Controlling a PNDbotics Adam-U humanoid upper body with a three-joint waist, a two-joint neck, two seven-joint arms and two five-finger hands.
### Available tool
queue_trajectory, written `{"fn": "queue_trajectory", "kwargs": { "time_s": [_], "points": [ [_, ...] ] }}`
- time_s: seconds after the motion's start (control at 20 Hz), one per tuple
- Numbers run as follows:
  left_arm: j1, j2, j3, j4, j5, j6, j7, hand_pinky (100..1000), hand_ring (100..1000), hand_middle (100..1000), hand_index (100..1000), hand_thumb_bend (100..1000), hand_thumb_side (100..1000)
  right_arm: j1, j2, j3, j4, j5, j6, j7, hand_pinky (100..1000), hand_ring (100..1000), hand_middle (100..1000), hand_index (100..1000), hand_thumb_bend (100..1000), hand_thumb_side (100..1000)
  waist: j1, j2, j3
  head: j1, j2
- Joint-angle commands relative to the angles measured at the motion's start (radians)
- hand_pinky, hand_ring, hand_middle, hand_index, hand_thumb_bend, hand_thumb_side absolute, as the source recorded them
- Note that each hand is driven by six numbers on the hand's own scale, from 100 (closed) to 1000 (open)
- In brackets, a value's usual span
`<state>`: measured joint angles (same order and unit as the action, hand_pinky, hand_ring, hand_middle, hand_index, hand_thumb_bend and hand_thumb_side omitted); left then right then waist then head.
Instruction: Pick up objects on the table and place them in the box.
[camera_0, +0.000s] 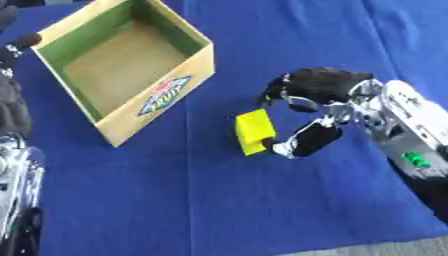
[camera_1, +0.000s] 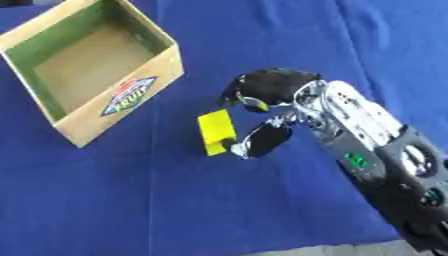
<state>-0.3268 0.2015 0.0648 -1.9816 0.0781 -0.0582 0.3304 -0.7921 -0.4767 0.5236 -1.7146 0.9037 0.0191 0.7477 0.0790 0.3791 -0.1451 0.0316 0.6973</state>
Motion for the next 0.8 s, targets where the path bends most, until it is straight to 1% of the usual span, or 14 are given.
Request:
{"fn": "queue_trajectory", "kwargs": {
  "time_s": [0.05, 0.1, 0.45, 0.65, 0.7, 0.8],
  "points": [
    [-0.012, 0.009, -0.005, -0.018, 0.005, -0.003, -0.005, 685, 832, 758, 828, 100, 980, -0.019, 0.002, -0.011, -0.016, 0.017, -0.008, -0.002, 831, 845, 740, 895, 327, 541, -0.004, -0.017, 0.003, -0.001, -0.014],
    [-0.012, 0.008, -0.006, -0.018, 0.005, -0.003, -0.005, 681, 831, 758, 828, 100, 979, -0.019, 0.006, -0.010, -0.014, 0.020, -0.014, 0.004, 832, 846, 741, 896, 353, 536, -0.004, -0.017, 0.004, -0.002, -0.016],
    [-0.014, 0.005, -0.008, -0.018, 0.007, -0.004, -0.009, 679, 833, 759, 827, 100, 979, -0.024, 0.028, -0.011, 0.007, 0.015, -0.046, 0.058, 835, 850, 744, 900, 411, 526, -0.005, -0.013, 0.014, -0.008, -0.021],
    [-0.015, 0.004, -0.009, -0.018, 0.010, -0.003, -0.011, 680, 834, 760, 826, 100, 981, -0.036, 0.047, -0.005, 0.013, 0.026, -0.072, 0.091, 835, 852, 747, 888, 454, 497, -0.005, -0.012, 0.015, -0.006, -0.020],
    [-0.015, 0.003, -0.009, -0.018, 0.010, -0.003, -0.012, 680, 834, 760, 826, 100, 982, -0.040, 0.053, -0.003, 0.016, 0.030, -0.079, 0.099, 833, 850, 741, 873, 464, 489, -0.005, -0.012, 0.015, -0.006, -0.020],
    [-0.014, 0.002, -0.009, -0.018, 0.011, -0.003, -0.012, 680, 834, 760, 826, 100, 983, -0.044, 0.061, -0.002, 0.022, 0.037, -0.087, 0.110, 831, 848, 736, 864, 471, 485, -0.005, -0.011, 0.015, -0.006, -0.020]
  ]
}}
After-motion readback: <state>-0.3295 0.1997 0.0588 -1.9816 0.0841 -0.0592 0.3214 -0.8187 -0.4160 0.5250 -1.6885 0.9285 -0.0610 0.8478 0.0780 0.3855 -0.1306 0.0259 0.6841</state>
